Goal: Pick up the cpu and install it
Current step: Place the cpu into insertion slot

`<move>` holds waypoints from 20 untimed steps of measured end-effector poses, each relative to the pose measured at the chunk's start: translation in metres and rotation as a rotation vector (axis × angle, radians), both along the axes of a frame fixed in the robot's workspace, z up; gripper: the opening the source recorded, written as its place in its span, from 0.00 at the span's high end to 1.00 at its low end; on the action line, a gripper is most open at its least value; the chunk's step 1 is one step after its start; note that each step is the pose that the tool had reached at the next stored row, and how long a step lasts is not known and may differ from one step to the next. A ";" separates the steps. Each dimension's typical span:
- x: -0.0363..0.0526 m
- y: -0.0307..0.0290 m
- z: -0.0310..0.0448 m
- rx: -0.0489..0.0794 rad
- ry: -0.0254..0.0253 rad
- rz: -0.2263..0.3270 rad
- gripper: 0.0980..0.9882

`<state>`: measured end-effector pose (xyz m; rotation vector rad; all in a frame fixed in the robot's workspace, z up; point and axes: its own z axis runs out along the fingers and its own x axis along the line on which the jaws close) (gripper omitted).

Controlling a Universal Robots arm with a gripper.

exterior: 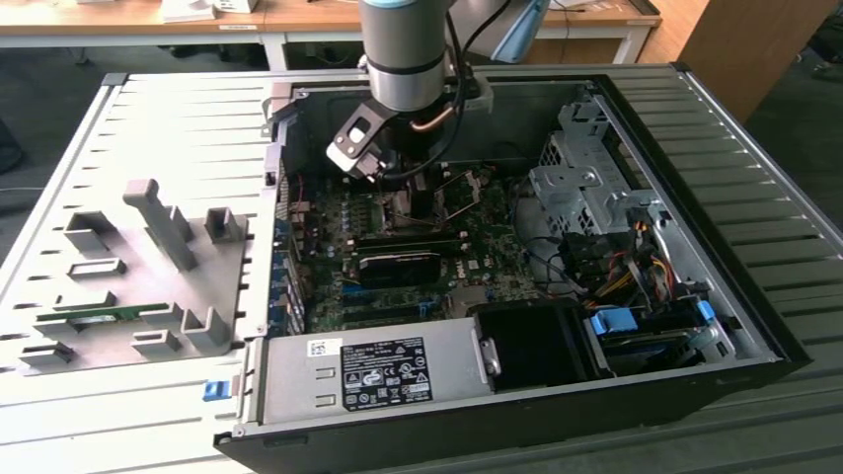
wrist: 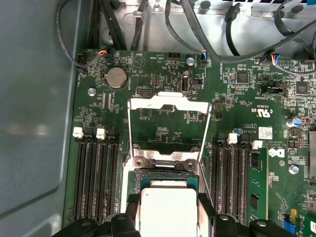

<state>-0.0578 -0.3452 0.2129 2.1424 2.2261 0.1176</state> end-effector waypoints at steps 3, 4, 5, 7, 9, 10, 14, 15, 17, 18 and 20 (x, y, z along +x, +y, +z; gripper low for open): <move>-0.0002 0.0000 -0.0012 0.000 0.0001 -0.001 0.50; -0.0003 0.0000 -0.0017 0.000 0.0001 -0.001 0.50; -0.0002 0.0000 -0.0022 0.000 0.0001 -0.001 0.50; -0.0003 0.0000 -0.0031 0.000 0.0001 -0.002 0.50; -0.0003 0.0000 -0.0040 0.000 0.0001 -0.007 0.50; -0.0003 0.0000 -0.0045 0.000 0.0001 -0.012 0.50; -0.0003 0.0000 -0.0065 0.000 0.0001 -0.033 0.50; -0.0003 0.0000 -0.0071 0.000 0.0001 -0.036 0.50; -0.0003 0.0000 -0.0081 0.000 0.0001 -0.040 0.50; -0.0003 0.0000 -0.0086 0.000 0.0001 -0.041 0.50; -0.0003 0.0000 -0.0096 0.000 0.0001 -0.043 0.50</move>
